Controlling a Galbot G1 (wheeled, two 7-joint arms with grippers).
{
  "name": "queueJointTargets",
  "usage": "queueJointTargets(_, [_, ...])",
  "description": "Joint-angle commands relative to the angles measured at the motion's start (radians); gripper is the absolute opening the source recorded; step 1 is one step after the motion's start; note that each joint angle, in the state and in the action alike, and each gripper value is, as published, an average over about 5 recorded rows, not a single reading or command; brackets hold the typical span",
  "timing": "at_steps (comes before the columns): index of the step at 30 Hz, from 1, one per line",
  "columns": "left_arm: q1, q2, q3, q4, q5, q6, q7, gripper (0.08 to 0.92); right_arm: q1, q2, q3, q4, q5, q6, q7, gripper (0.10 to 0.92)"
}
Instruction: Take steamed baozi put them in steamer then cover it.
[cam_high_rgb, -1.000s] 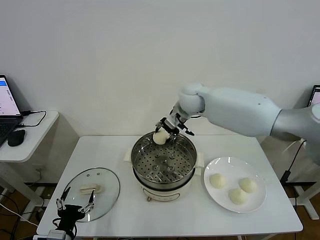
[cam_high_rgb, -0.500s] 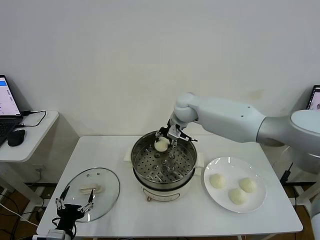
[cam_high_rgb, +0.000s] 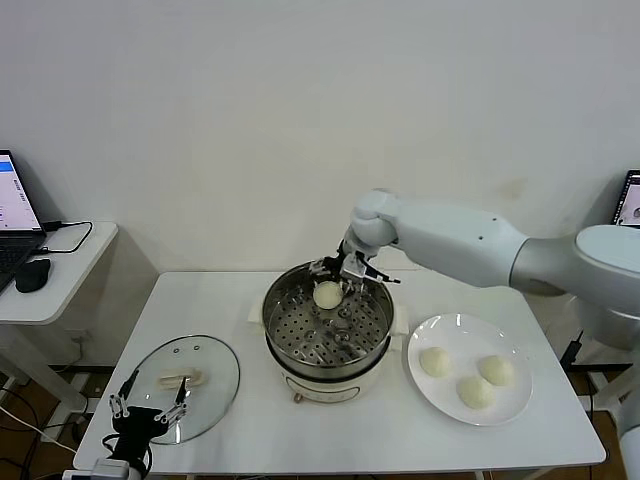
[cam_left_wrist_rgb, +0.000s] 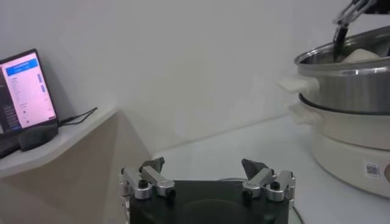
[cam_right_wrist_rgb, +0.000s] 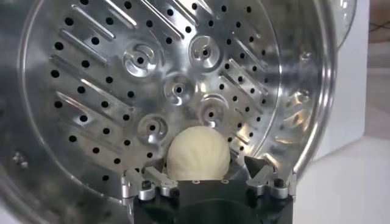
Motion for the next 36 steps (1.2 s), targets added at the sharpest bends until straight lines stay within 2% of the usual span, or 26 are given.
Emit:
queueJointTargets(1, [0.000, 0.008, -0.008, 0.000, -0.002, 0.001, 0.001, 0.823, 0.111, -0.114, -0.013, 0.165, 0.268, -0.373, -0.078, 0.823])
queueJointTargets(6, [-0.002, 0.019, -0.013, -0.003, -0.007, 0.001, 0.001, 0.823, 0.198, -0.288, -0.031, 0.354, 0.387, -0.638, -0.101, 0.823])
queueJointTargets(13, [-0.016, 0.039, -0.012, -0.004, -0.019, 0.003, 0.001, 0.823, 0.263, -0.547, -0.069, 0.529, 0.435, -0.778, -0.098, 0.823])
queueJointTargets(17, [-0.024, 0.047, -0.013, -0.002, -0.033, 0.005, 0.001, 0.823, 0.261, -0.662, -0.111, 0.575, 0.378, -0.770, -0.105, 0.823])
queueJointTargets(22, [-0.027, 0.048, -0.011, 0.006, -0.038, 0.004, 0.001, 0.823, 0.196, -0.729, -0.146, 0.588, 0.291, -0.743, -0.110, 0.823])
queueJointTargets(26, [-0.032, 0.046, -0.011, 0.012, -0.038, 0.005, 0.001, 0.823, 0.113, -0.746, -0.144, 0.577, 0.230, -0.727, -0.092, 0.823])
queueJointTargets(36, [-0.030, 0.032, -0.028, 0.019, -0.036, 0.007, 0.000, 0.823, -0.254, -0.717, 0.111, 0.461, 0.088, -0.645, -0.100, 0.823])
